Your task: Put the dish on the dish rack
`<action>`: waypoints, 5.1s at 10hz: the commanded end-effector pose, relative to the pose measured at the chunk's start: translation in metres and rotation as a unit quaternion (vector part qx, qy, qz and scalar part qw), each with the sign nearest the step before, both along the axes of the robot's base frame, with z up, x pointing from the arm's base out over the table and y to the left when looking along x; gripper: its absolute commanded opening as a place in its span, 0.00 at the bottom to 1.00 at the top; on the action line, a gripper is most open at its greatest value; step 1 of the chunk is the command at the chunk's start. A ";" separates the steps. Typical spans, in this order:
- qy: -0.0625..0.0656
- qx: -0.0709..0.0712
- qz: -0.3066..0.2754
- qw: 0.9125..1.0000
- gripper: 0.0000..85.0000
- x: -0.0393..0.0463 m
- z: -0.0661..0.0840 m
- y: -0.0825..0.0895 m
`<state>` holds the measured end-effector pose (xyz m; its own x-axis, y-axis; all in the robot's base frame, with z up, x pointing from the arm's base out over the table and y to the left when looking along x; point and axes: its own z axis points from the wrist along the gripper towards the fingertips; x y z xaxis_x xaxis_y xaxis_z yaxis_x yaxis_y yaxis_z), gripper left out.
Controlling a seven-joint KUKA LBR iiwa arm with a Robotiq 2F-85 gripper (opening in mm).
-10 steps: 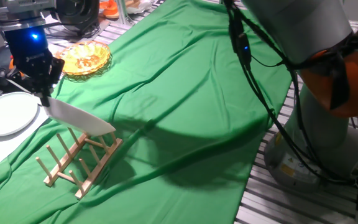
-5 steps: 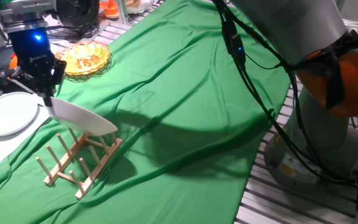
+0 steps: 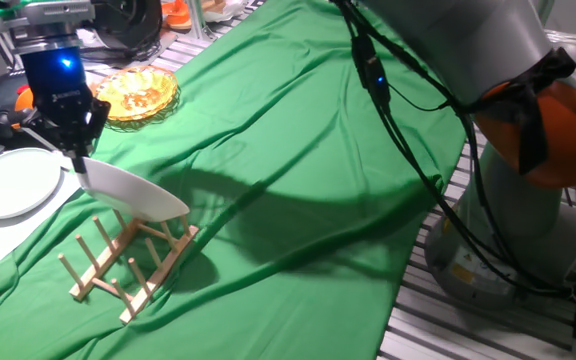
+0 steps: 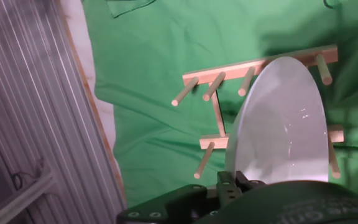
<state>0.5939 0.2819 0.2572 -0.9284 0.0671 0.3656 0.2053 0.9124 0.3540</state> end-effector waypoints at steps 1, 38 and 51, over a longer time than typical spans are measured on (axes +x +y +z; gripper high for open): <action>0.006 0.003 -0.001 1.000 0.00 0.0013 -0.003 -0.001; 0.053 0.070 -0.041 0.995 0.00 0.0099 -0.046 -0.058; 0.054 0.049 -0.046 0.996 0.40 0.0154 -0.048 -0.054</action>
